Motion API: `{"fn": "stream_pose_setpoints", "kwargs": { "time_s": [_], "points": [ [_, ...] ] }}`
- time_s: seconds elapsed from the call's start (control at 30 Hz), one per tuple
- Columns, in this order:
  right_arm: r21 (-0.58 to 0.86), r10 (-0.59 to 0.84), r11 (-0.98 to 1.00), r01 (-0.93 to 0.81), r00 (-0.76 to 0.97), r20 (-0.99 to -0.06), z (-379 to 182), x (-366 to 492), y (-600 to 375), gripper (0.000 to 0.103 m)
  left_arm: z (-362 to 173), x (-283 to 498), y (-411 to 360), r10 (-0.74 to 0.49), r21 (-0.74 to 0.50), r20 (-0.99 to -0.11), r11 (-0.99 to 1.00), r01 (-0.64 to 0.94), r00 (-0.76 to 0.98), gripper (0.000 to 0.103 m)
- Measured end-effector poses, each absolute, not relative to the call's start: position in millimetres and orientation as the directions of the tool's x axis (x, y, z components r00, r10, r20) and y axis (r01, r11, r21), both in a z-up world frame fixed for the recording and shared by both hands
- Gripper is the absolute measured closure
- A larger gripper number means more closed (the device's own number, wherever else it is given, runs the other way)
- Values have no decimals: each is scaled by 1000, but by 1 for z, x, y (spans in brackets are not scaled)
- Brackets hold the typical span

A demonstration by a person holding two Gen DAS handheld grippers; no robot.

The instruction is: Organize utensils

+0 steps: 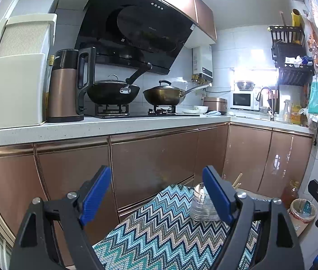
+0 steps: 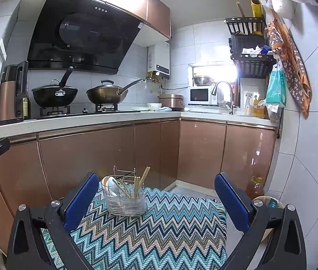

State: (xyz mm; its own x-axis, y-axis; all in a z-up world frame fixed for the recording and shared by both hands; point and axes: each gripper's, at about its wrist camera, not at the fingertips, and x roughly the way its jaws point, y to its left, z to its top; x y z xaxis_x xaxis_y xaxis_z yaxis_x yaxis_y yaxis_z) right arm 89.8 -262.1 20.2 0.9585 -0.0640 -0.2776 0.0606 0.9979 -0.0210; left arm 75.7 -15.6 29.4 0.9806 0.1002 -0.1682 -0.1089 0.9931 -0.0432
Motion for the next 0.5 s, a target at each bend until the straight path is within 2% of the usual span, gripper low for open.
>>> {"fn": "stream_pose_setpoints", "kwargs": {
  "time_s": [0.5],
  "points": [
    [-48,-41,998,28,958,-283,17,98,-254,0,26,81,-14,108,-37,-183,992,-117,977,21]
  ]
}}
